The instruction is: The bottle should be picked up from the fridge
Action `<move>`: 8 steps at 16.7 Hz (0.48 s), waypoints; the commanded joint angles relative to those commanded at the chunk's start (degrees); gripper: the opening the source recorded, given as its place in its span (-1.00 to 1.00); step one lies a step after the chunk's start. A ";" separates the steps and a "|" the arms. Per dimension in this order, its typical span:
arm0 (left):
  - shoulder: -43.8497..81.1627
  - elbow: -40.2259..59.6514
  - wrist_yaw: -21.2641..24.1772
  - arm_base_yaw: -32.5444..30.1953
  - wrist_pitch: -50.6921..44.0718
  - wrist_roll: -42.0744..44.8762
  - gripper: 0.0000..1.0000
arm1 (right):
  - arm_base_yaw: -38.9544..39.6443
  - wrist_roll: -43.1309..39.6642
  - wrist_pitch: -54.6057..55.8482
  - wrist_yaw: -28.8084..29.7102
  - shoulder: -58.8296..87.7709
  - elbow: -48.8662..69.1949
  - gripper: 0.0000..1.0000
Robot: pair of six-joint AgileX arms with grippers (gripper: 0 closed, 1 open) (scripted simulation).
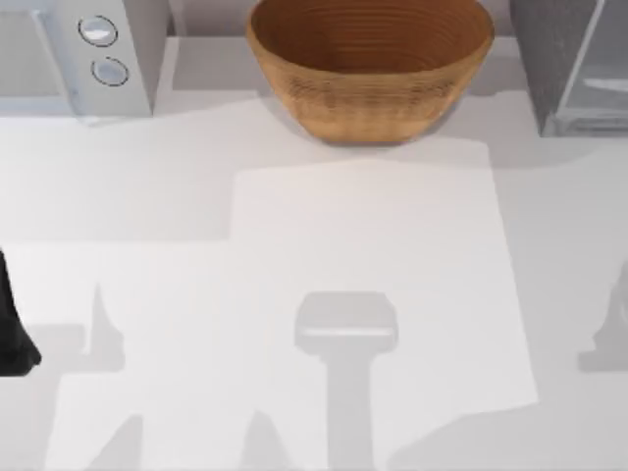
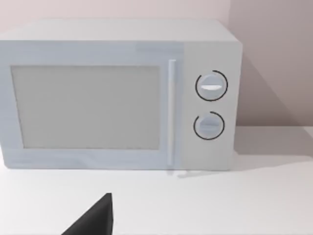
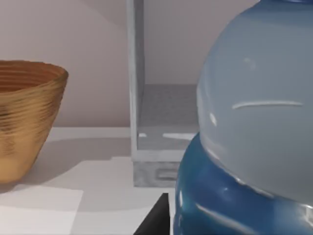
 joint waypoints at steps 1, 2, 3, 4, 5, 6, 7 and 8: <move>0.00 0.00 0.00 0.00 0.00 0.00 1.00 | 0.18 -0.02 -0.47 0.16 -0.80 -0.38 -1.00; 0.00 0.00 0.00 0.00 0.00 0.00 1.00 | 0.23 -0.02 -0.60 0.21 -1.02 -0.48 -1.00; 0.00 0.00 0.00 0.00 0.00 0.00 1.00 | 0.23 -0.02 -0.60 0.21 -1.02 -0.48 -1.00; 0.00 0.00 0.00 0.00 0.00 0.00 1.00 | 0.23 -0.02 -0.60 0.21 -1.02 -0.48 -1.00; 0.00 0.00 0.00 0.00 0.00 0.00 1.00 | 0.23 -0.02 -0.60 0.21 -1.02 -0.48 -1.00; 0.00 0.00 0.00 0.00 0.00 0.00 1.00 | 0.06 0.08 -0.52 0.12 -0.79 -0.38 -1.00; 0.00 0.00 0.00 0.00 0.00 0.00 1.00 | 0.06 0.08 -0.52 0.12 -0.79 -0.38 -1.00; 0.00 0.00 0.00 0.00 0.00 0.00 1.00 | 0.27 0.06 0.04 0.31 -0.22 -0.18 -1.00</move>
